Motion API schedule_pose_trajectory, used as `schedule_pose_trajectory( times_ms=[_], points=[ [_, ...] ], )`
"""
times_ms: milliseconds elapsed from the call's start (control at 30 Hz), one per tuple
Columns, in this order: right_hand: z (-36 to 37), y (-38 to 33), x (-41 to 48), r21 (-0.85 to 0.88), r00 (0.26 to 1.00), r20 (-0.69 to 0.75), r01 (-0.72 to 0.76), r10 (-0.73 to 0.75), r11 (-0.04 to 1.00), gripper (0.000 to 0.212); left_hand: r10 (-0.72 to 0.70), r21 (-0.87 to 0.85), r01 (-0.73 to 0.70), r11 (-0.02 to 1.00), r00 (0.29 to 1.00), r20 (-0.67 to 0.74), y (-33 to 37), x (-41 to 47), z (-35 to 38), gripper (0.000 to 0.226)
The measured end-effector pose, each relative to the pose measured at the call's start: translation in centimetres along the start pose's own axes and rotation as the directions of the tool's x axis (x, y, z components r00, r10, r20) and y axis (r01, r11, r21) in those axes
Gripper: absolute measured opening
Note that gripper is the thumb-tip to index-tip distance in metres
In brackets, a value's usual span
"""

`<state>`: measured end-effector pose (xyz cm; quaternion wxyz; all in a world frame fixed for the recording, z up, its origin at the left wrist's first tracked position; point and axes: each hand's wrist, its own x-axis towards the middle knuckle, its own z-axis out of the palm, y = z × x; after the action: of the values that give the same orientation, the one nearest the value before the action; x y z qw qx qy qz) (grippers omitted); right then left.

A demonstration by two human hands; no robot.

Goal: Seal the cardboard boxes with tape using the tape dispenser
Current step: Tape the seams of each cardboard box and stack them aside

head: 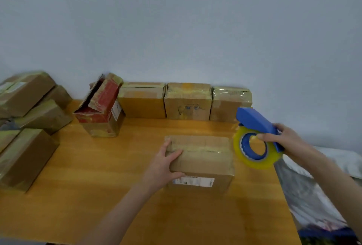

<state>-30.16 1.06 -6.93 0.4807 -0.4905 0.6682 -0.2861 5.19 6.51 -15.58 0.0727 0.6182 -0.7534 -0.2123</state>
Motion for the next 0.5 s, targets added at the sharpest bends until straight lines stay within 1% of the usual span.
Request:
schedule_pose_trajectory(
  times_ms=[33, 67, 133, 200, 267, 333, 467, 500],
  points=[
    [-0.7, -1.5, -0.6, -0.016, 0.998, 0.030, 0.049, -0.048, 0.999, 0.105, 0.033, 0.009, -0.033, 0.999, 0.999, 0.012, 0.8, 0.3, 0.5, 0.082],
    [-0.9, -2.9, -1.2, -0.016, 0.992, 0.079, 0.097, -0.095, 0.995, 0.100, 0.059, 0.014, -0.059, 0.998, 0.998, 0.032, 1.5, 0.6, 0.9, 0.082],
    [-0.6, -5.1, -1.9, -0.008, 0.970, 0.176, 0.172, -0.168, 0.985, 0.084, 0.096, 0.041, -0.099, 0.994, 0.993, 0.072, 2.6, 1.2, 1.2, 0.083],
    [0.2, -6.4, -2.1, -0.028, 0.948, 0.245, 0.214, -0.201, 0.976, 0.081, 0.112, 0.055, -0.117, 0.992, 0.990, 0.085, 3.1, 1.8, 1.1, 0.084],
    [1.5, -6.7, -1.9, -0.096, 0.930, 0.306, 0.242, -0.203, 0.966, 0.081, 0.130, 0.055, -0.134, 0.989, 0.989, 0.076, 3.2, 2.1, 1.0, 0.084],
    [2.9, -6.2, -1.6, -0.144, 0.919, 0.353, 0.236, -0.173, 0.961, 0.080, 0.136, 0.061, -0.139, 0.988, 0.989, 0.054, 3.2, 2.0, 0.9, 0.083],
    [4.3, -4.8, -1.1, -0.170, 0.903, 0.404, 0.229, -0.144, 0.959, 0.082, 0.105, -0.003, -0.105, 0.995, 0.994, 0.037, 3.2, 1.7, 0.1, 0.081],
    [4.3, -4.7, -0.9, -0.165, 0.904, 0.402, 0.229, -0.146, 0.959, 0.083, 0.095, -0.037, -0.095, 0.995, 0.995, -0.007, 3.3, 1.7, -0.3, 0.077]
  ],
)
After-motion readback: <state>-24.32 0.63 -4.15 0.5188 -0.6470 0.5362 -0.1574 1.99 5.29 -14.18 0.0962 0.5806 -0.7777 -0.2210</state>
